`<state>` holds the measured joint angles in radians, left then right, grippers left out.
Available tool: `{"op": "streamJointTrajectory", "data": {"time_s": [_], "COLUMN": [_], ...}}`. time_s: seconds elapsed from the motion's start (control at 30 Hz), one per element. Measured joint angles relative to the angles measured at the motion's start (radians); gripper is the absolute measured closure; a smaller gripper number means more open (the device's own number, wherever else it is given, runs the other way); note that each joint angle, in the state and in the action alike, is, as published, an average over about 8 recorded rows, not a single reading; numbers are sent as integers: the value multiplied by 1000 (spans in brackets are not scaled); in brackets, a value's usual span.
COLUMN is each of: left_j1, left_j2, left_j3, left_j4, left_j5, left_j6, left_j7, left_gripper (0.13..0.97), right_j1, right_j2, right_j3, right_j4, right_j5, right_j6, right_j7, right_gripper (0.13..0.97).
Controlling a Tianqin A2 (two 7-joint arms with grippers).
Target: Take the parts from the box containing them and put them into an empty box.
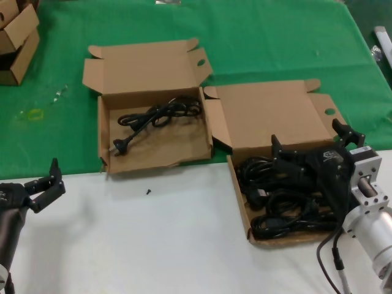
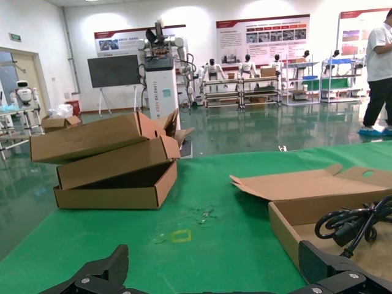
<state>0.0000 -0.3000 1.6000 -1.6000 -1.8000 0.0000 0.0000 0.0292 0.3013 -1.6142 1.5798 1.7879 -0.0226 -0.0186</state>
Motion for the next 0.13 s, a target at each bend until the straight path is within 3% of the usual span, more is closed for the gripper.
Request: {"op": "streamJointTrajectory", "data": {"time_s": [0.13], "left_j1": [0], "left_j2": [0], "left_j3": [0], "left_j4": [0], "left_j5": [0], "left_j6": [0], "left_j7": [0], "left_gripper": [132], "right_j1": [0], "right_j2": [0], "right_j3": [0], "right_j4": [0], "right_j5": [0], "right_j6": [0], "right_j7": [0], "right_gripper": [129]}}
